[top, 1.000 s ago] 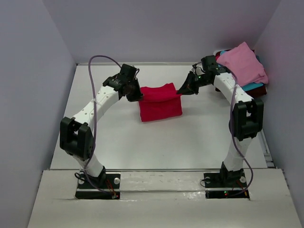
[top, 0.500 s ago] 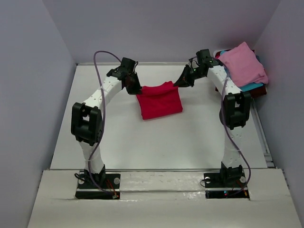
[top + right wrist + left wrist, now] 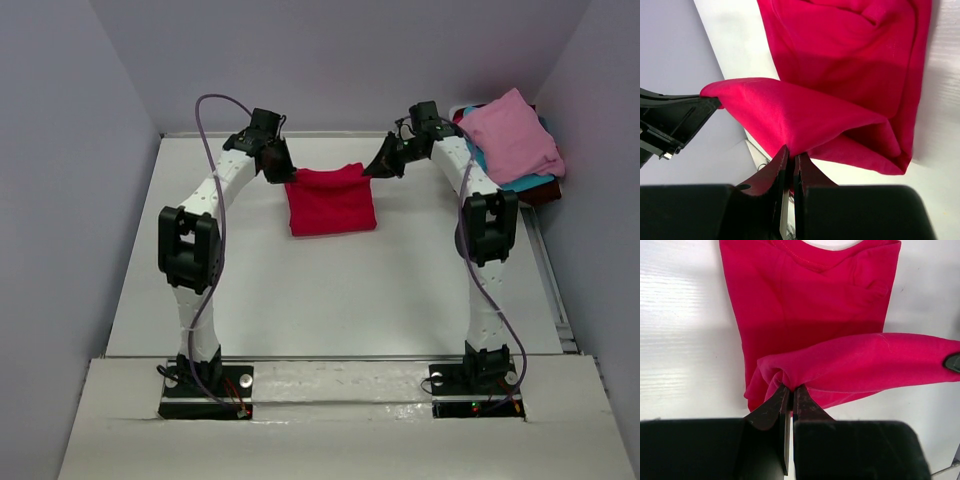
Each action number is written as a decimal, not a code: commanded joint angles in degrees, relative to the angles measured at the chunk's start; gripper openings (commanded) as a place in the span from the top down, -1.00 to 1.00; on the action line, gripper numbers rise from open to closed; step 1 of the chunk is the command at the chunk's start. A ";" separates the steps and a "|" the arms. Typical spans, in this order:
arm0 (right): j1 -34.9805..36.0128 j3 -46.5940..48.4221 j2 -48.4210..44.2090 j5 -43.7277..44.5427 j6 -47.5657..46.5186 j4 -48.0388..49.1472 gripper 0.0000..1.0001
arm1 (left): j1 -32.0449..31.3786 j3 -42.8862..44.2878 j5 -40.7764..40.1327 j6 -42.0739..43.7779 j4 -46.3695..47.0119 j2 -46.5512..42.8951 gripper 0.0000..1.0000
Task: Fold and stack the t-shirts
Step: Fold the tshirt
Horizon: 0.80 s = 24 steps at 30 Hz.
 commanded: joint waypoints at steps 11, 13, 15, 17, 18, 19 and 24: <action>-0.26 11.96 8.42 7.04 0.64 9.24 0.75 | 0.47 2.96 -7.87 2.91 14.71 4.62 0.88; -0.26 12.49 9.13 8.18 1.08 11.08 0.56 | 0.47 2.52 -9.11 3.44 16.65 5.40 0.60; -0.26 12.93 10.09 9.14 1.17 11.79 0.20 | 0.47 2.26 -11.57 3.70 19.37 5.94 -0.27; -0.26 12.85 10.01 10.29 1.17 12.58 -0.42 | 0.47 2.87 -11.76 3.79 20.18 7.08 -0.97; -0.26 12.67 9.92 10.47 1.09 12.93 -0.67 | 0.47 3.65 -11.67 3.71 20.01 7.51 -0.98; -0.26 12.67 9.75 10.82 0.74 12.94 -0.94 | 0.47 4.36 -11.67 3.53 20.01 7.69 -0.98; -0.26 11.10 6.68 11.35 0.03 11.53 -1.00 | -0.15 1.65 -12.47 3.26 21.07 3.57 -0.98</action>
